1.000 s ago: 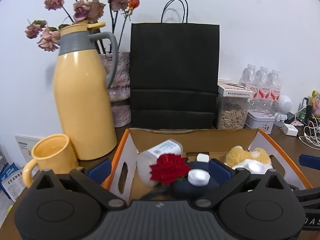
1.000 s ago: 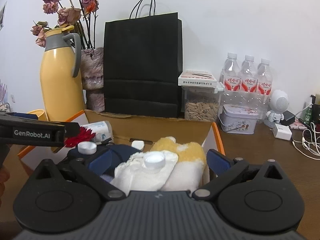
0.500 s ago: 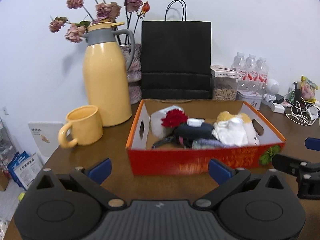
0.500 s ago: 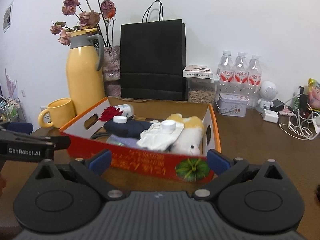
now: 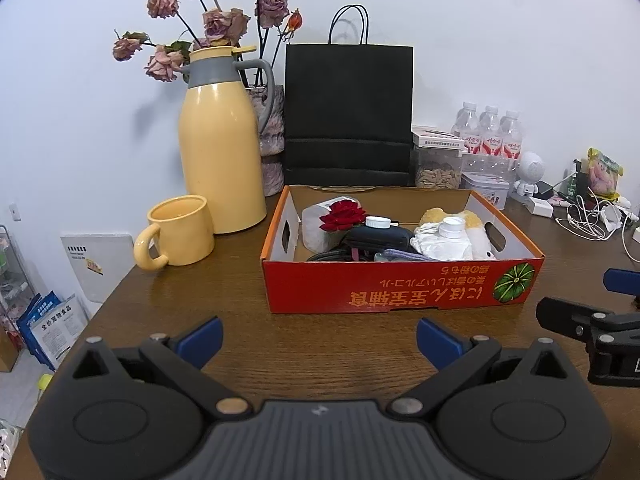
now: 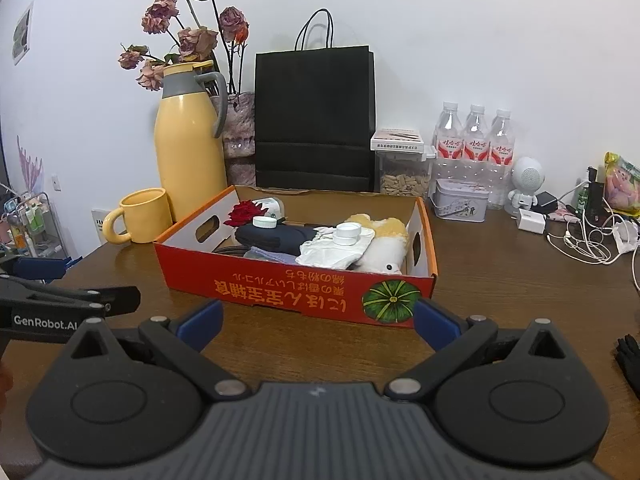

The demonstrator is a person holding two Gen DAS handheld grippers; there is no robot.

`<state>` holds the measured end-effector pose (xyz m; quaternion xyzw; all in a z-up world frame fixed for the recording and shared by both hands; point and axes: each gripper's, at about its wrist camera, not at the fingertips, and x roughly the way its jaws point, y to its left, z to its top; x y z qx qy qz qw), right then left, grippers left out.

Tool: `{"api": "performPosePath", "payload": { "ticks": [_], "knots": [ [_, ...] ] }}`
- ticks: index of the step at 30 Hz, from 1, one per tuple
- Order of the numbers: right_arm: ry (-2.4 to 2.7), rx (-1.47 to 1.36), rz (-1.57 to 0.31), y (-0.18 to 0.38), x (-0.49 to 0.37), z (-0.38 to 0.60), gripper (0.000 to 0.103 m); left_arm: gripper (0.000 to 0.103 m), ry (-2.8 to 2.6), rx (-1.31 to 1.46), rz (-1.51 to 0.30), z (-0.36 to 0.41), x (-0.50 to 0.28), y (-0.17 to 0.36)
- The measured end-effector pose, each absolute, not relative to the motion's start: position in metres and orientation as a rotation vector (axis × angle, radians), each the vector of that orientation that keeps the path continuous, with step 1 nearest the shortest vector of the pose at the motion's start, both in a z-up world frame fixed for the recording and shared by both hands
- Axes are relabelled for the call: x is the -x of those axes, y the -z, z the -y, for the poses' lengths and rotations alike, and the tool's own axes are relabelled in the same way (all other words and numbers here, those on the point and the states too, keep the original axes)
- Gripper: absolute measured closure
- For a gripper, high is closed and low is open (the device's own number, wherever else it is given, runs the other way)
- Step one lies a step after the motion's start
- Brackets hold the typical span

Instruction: Organize objects

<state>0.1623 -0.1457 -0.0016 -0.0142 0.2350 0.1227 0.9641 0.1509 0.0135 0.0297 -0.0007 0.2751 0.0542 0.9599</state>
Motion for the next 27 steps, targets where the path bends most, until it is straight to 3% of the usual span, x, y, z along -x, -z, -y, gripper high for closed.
{"api": "performPosePath", "payload": {
  "ticks": [27],
  "knots": [
    [-0.248,0.031,-0.478,0.0014,-0.1587,0.1457,0.0,0.0,-0.103,-0.002,-0.552,-0.0082,-0.1459,-0.0338]
  ]
}}
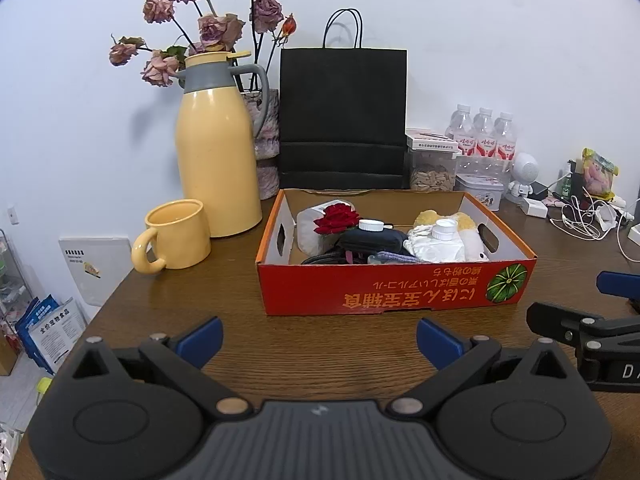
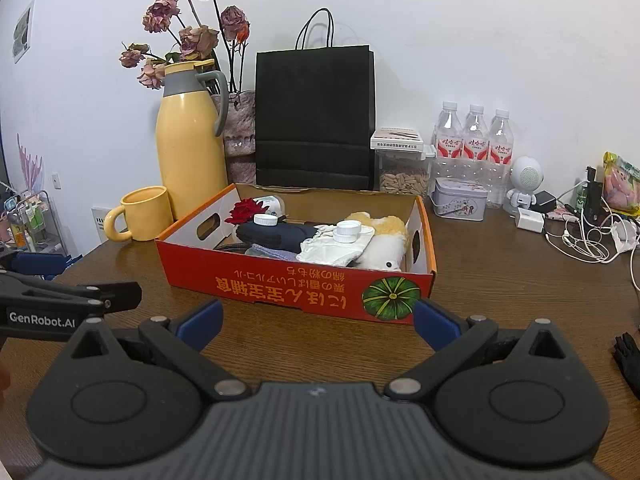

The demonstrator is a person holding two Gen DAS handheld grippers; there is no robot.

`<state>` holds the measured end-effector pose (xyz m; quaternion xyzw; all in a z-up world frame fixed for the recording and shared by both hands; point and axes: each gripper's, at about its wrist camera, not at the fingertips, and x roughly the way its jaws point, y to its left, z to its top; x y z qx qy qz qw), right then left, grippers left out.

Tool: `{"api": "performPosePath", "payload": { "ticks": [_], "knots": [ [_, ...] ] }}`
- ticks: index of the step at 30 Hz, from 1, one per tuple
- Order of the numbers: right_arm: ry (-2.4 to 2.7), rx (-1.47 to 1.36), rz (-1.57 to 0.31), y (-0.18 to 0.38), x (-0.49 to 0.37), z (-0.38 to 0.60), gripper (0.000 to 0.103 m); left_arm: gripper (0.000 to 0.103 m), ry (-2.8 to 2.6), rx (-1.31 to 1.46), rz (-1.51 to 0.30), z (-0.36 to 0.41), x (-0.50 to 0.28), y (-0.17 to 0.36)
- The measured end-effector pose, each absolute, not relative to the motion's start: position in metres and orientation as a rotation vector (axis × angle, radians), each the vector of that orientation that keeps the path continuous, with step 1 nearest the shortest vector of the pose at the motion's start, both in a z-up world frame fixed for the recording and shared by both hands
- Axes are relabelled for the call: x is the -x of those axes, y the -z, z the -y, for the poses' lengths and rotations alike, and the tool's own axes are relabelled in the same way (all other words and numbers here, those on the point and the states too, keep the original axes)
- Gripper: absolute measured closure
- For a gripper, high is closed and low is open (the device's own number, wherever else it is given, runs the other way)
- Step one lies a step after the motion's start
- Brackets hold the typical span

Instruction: Organize objects

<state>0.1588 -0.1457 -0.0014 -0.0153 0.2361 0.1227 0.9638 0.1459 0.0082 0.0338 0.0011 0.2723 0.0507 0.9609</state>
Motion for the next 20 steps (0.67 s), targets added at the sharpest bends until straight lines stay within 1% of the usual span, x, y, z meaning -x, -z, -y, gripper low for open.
{"api": "performPosePath", "payload": {
  "ticks": [20],
  "knots": [
    [-0.247,0.031,-0.48,0.002,-0.1591,0.1457,0.0,0.0,-0.094,-0.009,-0.557,-0.0058,-0.1455,-0.0299]
  ]
}}
